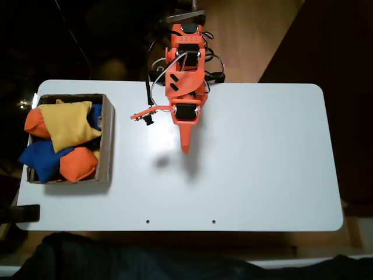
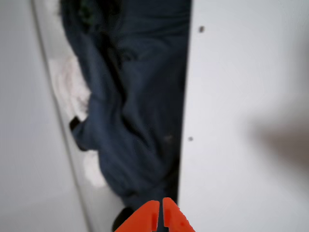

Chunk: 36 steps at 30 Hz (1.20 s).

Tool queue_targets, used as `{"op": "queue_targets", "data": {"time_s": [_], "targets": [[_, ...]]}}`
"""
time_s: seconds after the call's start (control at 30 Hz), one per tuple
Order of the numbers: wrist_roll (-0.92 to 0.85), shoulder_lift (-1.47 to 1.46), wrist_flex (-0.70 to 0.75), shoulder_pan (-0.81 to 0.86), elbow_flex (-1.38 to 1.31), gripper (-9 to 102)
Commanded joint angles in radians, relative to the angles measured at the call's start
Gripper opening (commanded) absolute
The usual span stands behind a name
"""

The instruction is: Grasp a bag and put it in the box.

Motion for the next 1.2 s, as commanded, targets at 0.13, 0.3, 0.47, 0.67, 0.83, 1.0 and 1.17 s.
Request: {"op": "queue_targets", "data": {"time_s": [0.13, 0.3, 0.47, 0.67, 0.83, 1.0, 1.17], "targets": [[-0.008, 0.04, -0.021, 0.025, 0.094, 0], [-0.012, 0.069, -0.011, 0.029, 0.155, 0], [-0.014, 0.114, -0.008, 0.038, 0.232, 0], [-0.015, 0.158, 0.034, 0.04, 0.29, 0], [-0.015, 0.173, 0.077, 0.041, 0.316, 0], [-0.015, 0.193, 0.12, 0.046, 0.334, 0], [-0.015, 0.206, 0.179, 0.044, 0.342, 0]]}}
